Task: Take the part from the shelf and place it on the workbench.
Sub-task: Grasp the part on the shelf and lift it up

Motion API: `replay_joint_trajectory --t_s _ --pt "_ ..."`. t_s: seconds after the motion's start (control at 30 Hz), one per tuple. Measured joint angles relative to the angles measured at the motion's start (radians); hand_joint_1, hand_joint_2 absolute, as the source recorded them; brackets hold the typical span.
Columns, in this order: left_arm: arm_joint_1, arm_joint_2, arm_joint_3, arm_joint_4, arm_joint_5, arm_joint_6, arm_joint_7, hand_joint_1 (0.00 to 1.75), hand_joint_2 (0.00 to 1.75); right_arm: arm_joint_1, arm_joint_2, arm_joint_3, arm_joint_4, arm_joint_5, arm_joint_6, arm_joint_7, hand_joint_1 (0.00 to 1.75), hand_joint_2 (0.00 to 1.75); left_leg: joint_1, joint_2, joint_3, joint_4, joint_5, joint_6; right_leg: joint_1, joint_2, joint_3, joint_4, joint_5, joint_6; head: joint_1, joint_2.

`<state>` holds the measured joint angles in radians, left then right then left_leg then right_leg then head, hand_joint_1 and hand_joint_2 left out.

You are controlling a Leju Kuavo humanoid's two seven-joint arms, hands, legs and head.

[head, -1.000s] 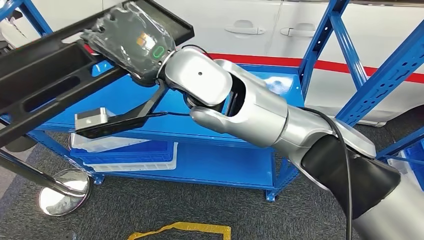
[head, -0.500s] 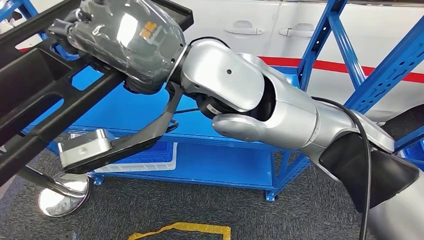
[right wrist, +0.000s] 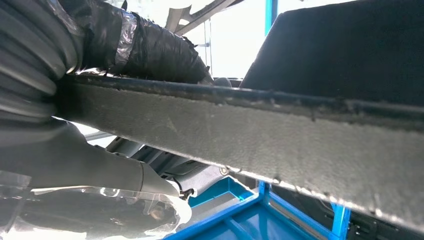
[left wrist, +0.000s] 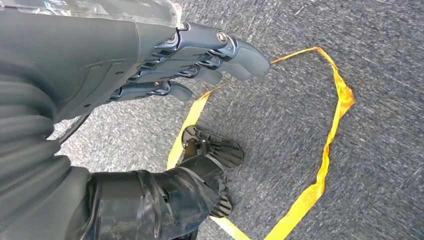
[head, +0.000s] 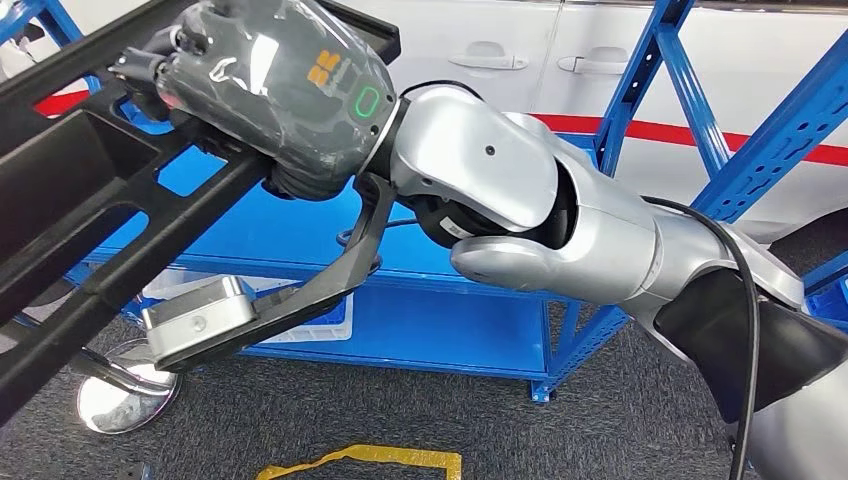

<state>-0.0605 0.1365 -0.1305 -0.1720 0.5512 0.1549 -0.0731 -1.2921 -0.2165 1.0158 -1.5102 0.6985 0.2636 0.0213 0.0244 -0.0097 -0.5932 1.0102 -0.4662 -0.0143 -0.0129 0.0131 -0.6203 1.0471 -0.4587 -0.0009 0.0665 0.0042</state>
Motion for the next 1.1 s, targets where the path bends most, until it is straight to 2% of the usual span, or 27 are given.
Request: replay_joint_trajectory --t_s 0.1,0.2,0.3,0.37,0.4,0.47,0.5,0.53,0.57,0.63,0.67,0.7,0.73,0.8,0.87,0.93,1.0,1.03,1.07,1.1 --pt "0.0 0.0 0.0 0.0 -0.001 0.001 0.002 0.0 1.75 0.003 -0.004 0.0 -0.002 0.001 0.0 0.001 1.75 1.75 -0.001 0.0 0.0 0.002 -0.001 0.002 -0.002 0.0 0.001 -0.001 0.0 0.0 0.0 0.0" --pt "0.0 0.003 0.0 0.0 -0.003 0.005 0.009 0.0 1.75 0.013 -0.012 0.0 -0.006 0.002 -0.001 0.003 1.75 1.75 -0.003 0.0 -0.003 0.01 -0.006 0.009 -0.008 0.001 0.002 -0.002 0.0 0.001 0.0 0.0" --pt "-0.001 0.008 0.0 0.0 -0.004 0.005 0.01 0.0 1.75 0.014 -0.013 0.0 -0.007 0.003 -0.003 0.002 1.75 1.75 -0.003 0.0 -0.001 0.007 -0.002 0.018 -0.008 0.001 0.006 -0.006 0.003 0.009 0.0 0.0" --pt "-0.002 0.01 0.0 0.0 -0.004 0.006 0.011 0.0 1.75 0.015 -0.014 -0.001 -0.007 0.004 -0.004 0.0 1.75 1.75 0.002 0.005 0.01 -0.014 0.01 0.026 -0.007 -0.002 0.002 0.007 -0.013 0.016 0.001 0.0" --pt "-0.003 0.01 0.0 0.0 -0.005 0.006 0.011 0.0 1.75 0.016 -0.015 -0.001 -0.007 0.005 -0.005 -0.001 1.75 1.75 0.005 0.007 0.016 -0.024 0.015 0.029 -0.006 -0.003 -0.011 0.041 -0.037 0.018 0.002 0.0" --pt "-0.005 0.01 0.0 0.0 -0.005 0.005 0.01 0.0 1.75 0.019 -0.018 -0.001 -0.007 0.005 -0.006 -0.005 1.75 1.75 0.007 0.009 0.02 -0.029 0.018 0.032 -0.008 -0.006 -0.062 0.16 -0.099 0.023 0.003 0.0" --pt "-0.005 0.01 0.0 0.0 -0.005 0.004 0.009 0.0 1.75 0.022 -0.018 -0.001 -0.007 0.005 -0.006 -0.006 1.75 1.75 0.007 0.01 0.02 -0.028 0.018 0.032 -0.01 -0.006 -0.089 0.219 -0.119 0.026 0.003 0.0" --pt "-0.005 0.01 0.0 0.0 -0.004 0.003 0.008 0.0 1.75 0.025 -0.018 -0.001 -0.007 0.005 -0.006 -0.008 1.75 1.75 0.009 0.01 0.02 -0.026 0.017 0.031 -0.013 -0.006 -0.105 0.251 -0.121 0.03 0.002 0.0" --pt "-0.006 0.01 0.0 0.0 -0.004 0.001 0.008 0.0 1.75 0.026 -0.018 -0.001 -0.007 0.005 -0.006 -0.01 1.75 1.75 0.012 0.009 0.019 -0.023 0.016 0.028 -0.017 -0.007 -0.103 0.247 -0.104 0.034 0.002 0.0" --pt "-0.006 0.011 0.0 0.0 -0.004 -0.001 0.007 0.0 1.75 0.026 -0.019 -0.001 -0.007 0.005 -0.007 -0.012 1.75 1.75 0.02 0.007 0.018 -0.012 0.008 0.016 -0.026 -0.009 -0.049 0.142 -0.041 0.044 0.003 0.0" --pt "-0.006 0.012 0.0 0.0 -0.004 -0.001 0.006 0.0 1.75 0.025 -0.02 -0.001 -0.007 0.005 -0.007 -0.013 1.75 1.75 0.023 0.006 0.014 -0.003 0.003 0.007 -0.025 -0.008 -0.018 0.084 -0.021 0.046 0.004 0.0" --pt "-0.006 0.014 0.0 0.0 -0.003 -0.001 0.006 0.0 1.75 0.025 -0.02 -0.001 -0.007 0.005 -0.008 -0.013 1.75 1.75 0.024 0.004 0.01 0.004 0.0 -0.003 -0.024 -0.006 0.002 0.045 -0.012 0.043 0.005 0.0" --pt "-0.006 0.016 0.0 0.0 -0.002 -0.002 0.006 0.0 1.75 0.024 -0.021 -0.001 -0.007 0.005 -0.008 -0.014 1.75 1.75 0.023 0.002 0.005 0.011 -0.001 -0.011 -0.022 -0.003 0.009 0.03 -0.015 0.036 0.006 0.0" --pt "-0.005 0.018 0.0 0.0 -0.001 -0.002 0.006 0.0 1.75 0.024 -0.021 -0.001 -0.008 0.005 -0.009 -0.015 1.75 1.75 0.023 0.001 -0.001 0.014 0.004 -0.023 -0.018 -0.001 0.001 0.033 -0.015 0.015 0.007 0.0" --pt "-0.005 0.018 0.0 0.0 -0.001 -0.002 0.007 0.0 1.75 0.023 -0.02 -0.001 -0.008 0.005 -0.009 -0.015 1.75 1.75 0.026 0.004 -0.012 0.029 -0.013 -0.029 -0.017 -0.002 -0.008 0.031 -0.008 -0.005 0.006 0.0" --pt "-0.006 0.018 0.0 0.0 0.0 -0.002 0.008 0.0 1.75 0.022 -0.019 -0.002 -0.008 0.005 -0.008 -0.016 1.75 1.75 0.024 0.008 -0.045 0.113 -0.078 -0.029 -0.014 -0.004 -0.017 0.028 0.002 -0.022 0.005 0.0" --pt "-0.008 0.018 0.0 0.0 0.0 -0.002 0.01 0.0 1.75 0.022 -0.019 -0.002 -0.008 0.005 -0.008 -0.016 1.75 1.75 0.018 0.008 -0.091 0.245 -0.148 -0.025 -0.005 -0.006 -0.028 0.028 0.011 -0.034 0.006 0.0" --pt "-0.008 0.018 0.0 0.0 0.0 -0.002 0.012 0.0 1.75 0.022 -0.019 -0.002 -0.008 0.005 -0.007 -0.016 1.75 1.75 0.014 0.008 -0.103 0.288 -0.162 -0.021 0.001 -0.007 -0.033 0.028 0.015 -0.039 0.006 0.0" --pt "-0.009 0.018 0.0 0.0 0.0 -0.002 0.013 0.0 1.75 0.023 -0.019 -0.001 -0.008 0.005 -0.007 -0.016 1.75 1.75 0.009 0.008 -0.098 0.296 -0.157 -0.014 0.008 -0.007 -0.038 0.028 0.019 -0.043 0.006 0.0" --pt "-0.009 0.018 0.0 0.0 0.0 -0.002 0.014 0.0 1.75 0.023 -0.019 -0.002 -0.008 0.004 -0.007 -0.016 1.75 1.75 0.003 0.008 -0.075 0.265 -0.136 -0.003 0.014 -0.006 -0.041 0.028 0.023 -0.046 0.006 0.0"
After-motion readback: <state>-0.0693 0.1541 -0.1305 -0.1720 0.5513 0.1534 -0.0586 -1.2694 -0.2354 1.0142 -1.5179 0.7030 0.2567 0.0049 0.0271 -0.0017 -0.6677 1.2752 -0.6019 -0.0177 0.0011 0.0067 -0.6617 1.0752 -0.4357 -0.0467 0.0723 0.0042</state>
